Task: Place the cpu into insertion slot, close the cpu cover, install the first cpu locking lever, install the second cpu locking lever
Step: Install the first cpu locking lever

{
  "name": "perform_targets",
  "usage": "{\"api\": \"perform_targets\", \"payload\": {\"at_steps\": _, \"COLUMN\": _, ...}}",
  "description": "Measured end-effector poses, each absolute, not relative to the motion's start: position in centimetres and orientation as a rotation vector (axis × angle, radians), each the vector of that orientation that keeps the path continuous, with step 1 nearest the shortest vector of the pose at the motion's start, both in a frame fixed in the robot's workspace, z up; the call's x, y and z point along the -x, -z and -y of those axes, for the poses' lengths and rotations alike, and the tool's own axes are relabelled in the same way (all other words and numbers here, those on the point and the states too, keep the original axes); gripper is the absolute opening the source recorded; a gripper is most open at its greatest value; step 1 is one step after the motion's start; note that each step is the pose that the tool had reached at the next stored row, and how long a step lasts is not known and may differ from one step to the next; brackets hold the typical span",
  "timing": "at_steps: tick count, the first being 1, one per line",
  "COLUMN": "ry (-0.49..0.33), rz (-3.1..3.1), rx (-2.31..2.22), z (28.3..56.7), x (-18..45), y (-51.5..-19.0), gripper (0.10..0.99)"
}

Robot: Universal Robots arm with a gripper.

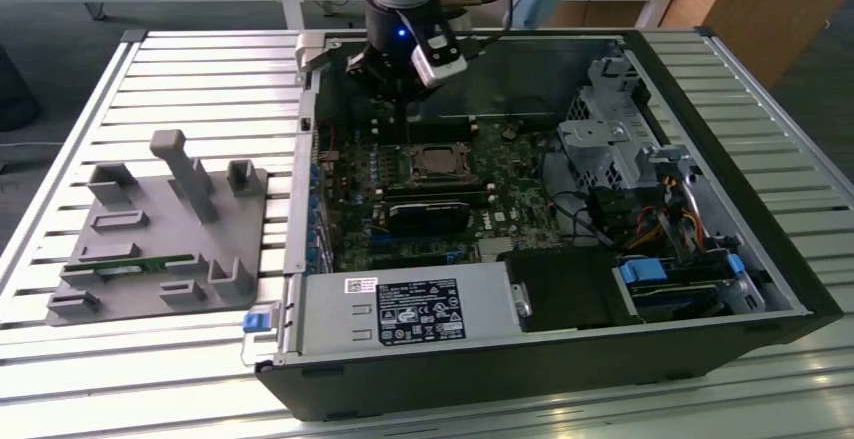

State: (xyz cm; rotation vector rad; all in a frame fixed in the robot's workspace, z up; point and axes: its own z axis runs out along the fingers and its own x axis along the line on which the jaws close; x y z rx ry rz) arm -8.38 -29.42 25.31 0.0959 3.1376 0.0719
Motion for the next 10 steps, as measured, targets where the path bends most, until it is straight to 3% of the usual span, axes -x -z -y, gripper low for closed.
{"api": "perform_targets", "payload": {"at_steps": 10, "ry": -0.075, "rz": -3.147, "rx": -0.093, "z": 29.4, "x": 5.4, "y": -25.2, "gripper": 0.106}}
